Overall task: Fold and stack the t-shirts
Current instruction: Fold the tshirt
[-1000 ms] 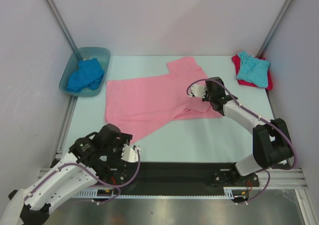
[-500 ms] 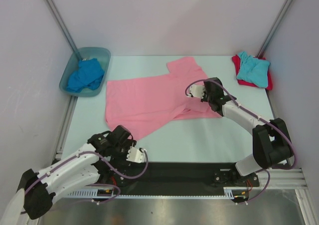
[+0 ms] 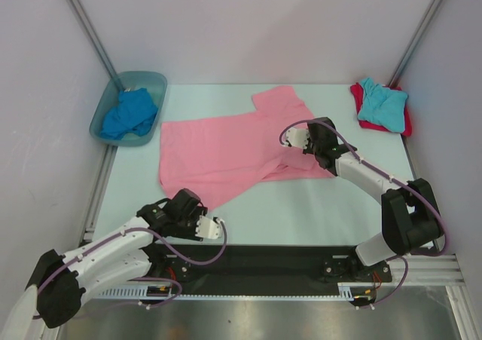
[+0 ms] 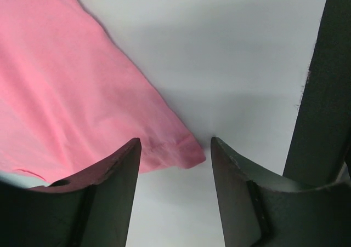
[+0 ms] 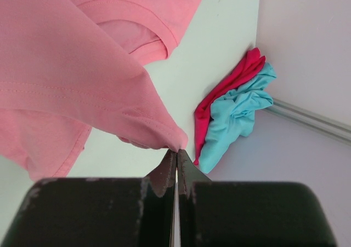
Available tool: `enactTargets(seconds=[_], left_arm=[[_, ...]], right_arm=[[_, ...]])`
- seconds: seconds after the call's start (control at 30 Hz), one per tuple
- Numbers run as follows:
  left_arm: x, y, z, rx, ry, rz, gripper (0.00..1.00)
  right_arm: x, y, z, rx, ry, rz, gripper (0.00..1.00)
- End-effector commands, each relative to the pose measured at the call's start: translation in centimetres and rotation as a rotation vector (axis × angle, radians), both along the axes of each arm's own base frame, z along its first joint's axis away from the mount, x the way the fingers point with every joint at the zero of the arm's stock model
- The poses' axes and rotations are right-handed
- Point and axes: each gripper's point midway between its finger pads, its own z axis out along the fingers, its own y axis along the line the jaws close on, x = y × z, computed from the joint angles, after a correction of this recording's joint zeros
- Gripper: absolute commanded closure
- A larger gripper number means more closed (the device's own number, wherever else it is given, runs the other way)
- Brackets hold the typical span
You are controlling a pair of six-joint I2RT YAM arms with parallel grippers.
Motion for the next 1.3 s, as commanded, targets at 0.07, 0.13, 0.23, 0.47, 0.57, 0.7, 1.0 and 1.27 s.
enactTargets(seconds=[0.07,0.13,0.23,0.47,0.57,0.7,1.0,1.27], left_arm=[[0.1,0.3,-0.1,0.029,0.008,0.011,0.42],[-0.2,0.4,-0.3,0.041,0.036,0.015,0.45],[-0.6,0.4,-0.2,0.052,0.068,0.011,0.48],[-0.9,0.5,0.6,0.063,0.085,-0.003,0.65],[-0.8,0.7,0.6,0.082,0.089,-0.002,0.65],[-0.7,1.0,0.1,0.103,0.088,0.011,0.68],[1.0,0.6,-0.2,0.102,0.03,0.048,0.81],[1.9,0.4,-0.2,0.111,-0.001,0.056,1.0]], right_arm=[[0.9,0.5,3.2,0.035,-0.09,-0.006,1.0],[0.9,0.5,3.2,0.035,-0.091,-0.003,1.0],[0.9,0.4,3.2,0.029,-0.09,-0.001,1.0],[1.0,0.1,3.1,0.035,-0.089,-0.004,1.0],[1.1,0.2,3.2,0.04,-0.093,-0.005,1.0],[1.2,0.2,3.1,0.043,-0.094,-0.003,1.0],[1.2,0.2,3.1,0.046,-0.091,-0.003,1.0],[1.2,-0.2,3.1,0.04,-0.09,-0.009,1.0]])
